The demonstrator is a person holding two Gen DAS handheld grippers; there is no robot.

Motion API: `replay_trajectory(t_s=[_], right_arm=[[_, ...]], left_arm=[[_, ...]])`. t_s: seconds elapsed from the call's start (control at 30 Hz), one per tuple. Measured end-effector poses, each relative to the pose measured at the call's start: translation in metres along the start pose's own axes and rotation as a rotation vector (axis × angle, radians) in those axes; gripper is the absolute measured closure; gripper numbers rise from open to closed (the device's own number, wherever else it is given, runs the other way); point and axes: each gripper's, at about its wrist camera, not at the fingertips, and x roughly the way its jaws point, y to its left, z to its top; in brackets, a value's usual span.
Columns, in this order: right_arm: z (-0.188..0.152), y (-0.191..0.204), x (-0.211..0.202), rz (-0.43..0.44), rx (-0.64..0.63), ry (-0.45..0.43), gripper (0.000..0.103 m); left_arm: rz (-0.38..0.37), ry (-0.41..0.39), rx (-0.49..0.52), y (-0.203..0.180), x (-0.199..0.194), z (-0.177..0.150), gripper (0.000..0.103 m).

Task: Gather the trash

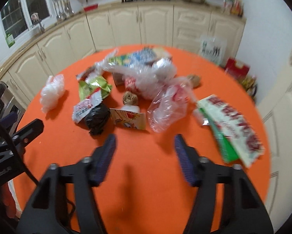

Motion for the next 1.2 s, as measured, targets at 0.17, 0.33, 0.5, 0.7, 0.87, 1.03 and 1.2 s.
replay_trajectory(t_s=[0.17, 0.33, 0.5, 0.7, 0.87, 1.03, 1.2], right_arm=[[0.010, 0.002, 0.023, 0.007, -0.001, 0.031, 0.055], [0.019, 0.013, 0.036, -0.002, -0.042, 0.032, 0.050], [0.020, 0.018, 0.037, 0.007, -0.056, 0.005, 0.076], [0.004, 0.007, 0.021, 0.046, -0.048, 0.001, 0.080], [-0.012, -0.011, 0.004, 0.018, -0.067, 0.020, 0.081], [-0.021, -0.024, 0.000, -0.001, -0.055, 0.012, 0.079], [-0.019, -0.018, 0.008, -0.043, -0.018, -0.027, 0.067]], left_arm=[[-0.044, 0.043, -0.046, 0.022, 0.026, 0.009, 0.013], [-0.034, 0.069, -0.058, 0.030, 0.042, 0.013, 0.013], [-0.022, 0.098, -0.043, 0.026, 0.052, 0.016, 0.013], [-0.025, 0.068, -0.001, 0.002, 0.042, 0.021, 0.013], [-0.042, 0.056, 0.041, -0.024, 0.042, 0.025, 0.013], [0.000, 0.084, 0.102, -0.044, 0.062, 0.025, 0.013], [-0.030, 0.092, 0.115, -0.048, 0.079, 0.026, 0.013]])
